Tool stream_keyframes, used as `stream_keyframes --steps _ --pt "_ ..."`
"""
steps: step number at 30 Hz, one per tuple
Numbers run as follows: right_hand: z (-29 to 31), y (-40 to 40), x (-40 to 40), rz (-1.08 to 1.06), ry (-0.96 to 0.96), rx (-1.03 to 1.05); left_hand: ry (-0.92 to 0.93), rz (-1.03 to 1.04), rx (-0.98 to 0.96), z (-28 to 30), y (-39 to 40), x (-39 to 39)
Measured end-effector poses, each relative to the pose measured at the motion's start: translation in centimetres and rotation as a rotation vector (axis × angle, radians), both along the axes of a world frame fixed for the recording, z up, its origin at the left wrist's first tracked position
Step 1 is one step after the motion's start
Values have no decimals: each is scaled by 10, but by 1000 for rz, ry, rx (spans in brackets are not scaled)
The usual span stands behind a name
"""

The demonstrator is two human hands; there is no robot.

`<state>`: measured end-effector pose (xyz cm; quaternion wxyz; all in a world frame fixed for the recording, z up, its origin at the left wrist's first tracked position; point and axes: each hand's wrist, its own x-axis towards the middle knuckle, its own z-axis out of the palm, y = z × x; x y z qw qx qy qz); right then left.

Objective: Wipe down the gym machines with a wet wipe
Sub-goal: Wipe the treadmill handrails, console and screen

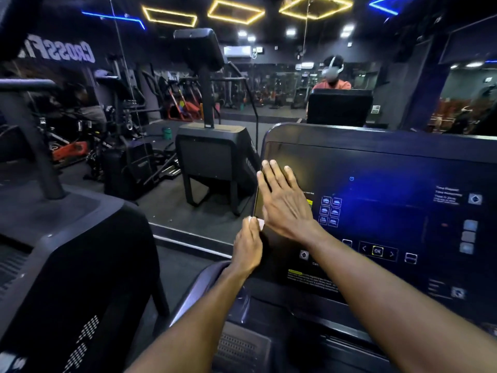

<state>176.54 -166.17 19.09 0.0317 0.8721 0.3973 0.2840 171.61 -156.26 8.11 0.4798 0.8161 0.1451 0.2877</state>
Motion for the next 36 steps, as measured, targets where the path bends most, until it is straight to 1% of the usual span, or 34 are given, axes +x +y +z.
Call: stream_keyframes --steps 1,4,6,9,11,15,18,22,27,29,32,34,36 --pt "-7 0 -3 18 1 -3 0 -8 -9 3 -1 -2" --pt "-22 3 -10 61 9 13 -77 -12 -48 18 -5 1" --pt "-32 -1 -14 88 23 27 -94 25 -53 9 -11 -1" --pt "-47 -16 -24 121 48 3 -28 88 -35 -32 -16 -21" --pt "-53 -21 -29 123 66 -19 16 71 -34 -47 -17 -34" --pt "-55 -19 -34 100 64 -9 18 75 -56 -36 -17 -33" --pt "-59 -25 -34 106 65 -21 63 110 -95 -48 -21 -38" --pt "-72 -40 -36 139 68 -42 150 179 -254 -75 -37 -60" --pt "-80 -49 -45 186 100 -27 204 325 -468 -78 -63 -65" --pt "-83 -57 -51 209 97 6 264 329 -448 -82 -68 -70" --pt "-93 -75 -58 205 151 84 326 342 -314 -90 -74 -84" --pt "-104 -89 -60 204 263 163 333 393 -189 -95 -83 -92" --pt "-112 -101 -63 182 430 269 295 481 -94 -93 -92 -99"
